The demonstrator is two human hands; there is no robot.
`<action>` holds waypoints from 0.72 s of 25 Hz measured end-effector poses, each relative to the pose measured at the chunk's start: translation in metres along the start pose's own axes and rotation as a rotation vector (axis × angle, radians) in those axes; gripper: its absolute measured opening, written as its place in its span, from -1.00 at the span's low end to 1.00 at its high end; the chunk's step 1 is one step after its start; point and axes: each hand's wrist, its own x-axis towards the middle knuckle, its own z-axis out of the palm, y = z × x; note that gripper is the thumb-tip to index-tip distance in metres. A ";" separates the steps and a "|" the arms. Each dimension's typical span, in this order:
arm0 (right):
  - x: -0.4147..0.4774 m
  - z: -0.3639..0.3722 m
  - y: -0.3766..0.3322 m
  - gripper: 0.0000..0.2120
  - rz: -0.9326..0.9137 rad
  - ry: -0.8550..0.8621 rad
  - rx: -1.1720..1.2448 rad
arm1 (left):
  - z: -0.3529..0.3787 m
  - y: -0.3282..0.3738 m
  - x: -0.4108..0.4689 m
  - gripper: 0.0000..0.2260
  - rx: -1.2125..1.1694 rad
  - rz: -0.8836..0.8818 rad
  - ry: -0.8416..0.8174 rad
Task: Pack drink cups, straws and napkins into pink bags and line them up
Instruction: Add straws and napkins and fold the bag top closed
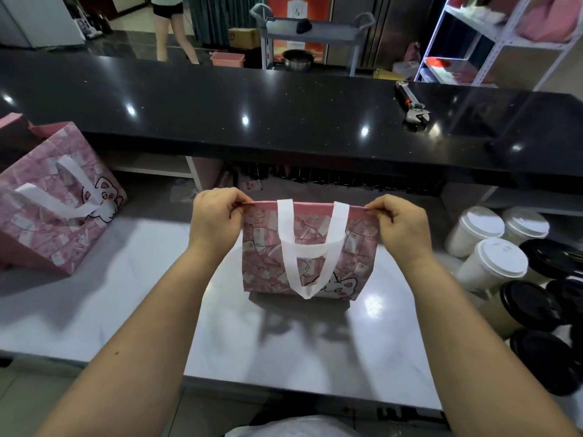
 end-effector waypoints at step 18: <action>-0.100 0.059 0.029 -0.86 0.642 0.072 0.785 | 0.053 -0.010 -0.093 -0.82 -0.871 -0.869 -0.058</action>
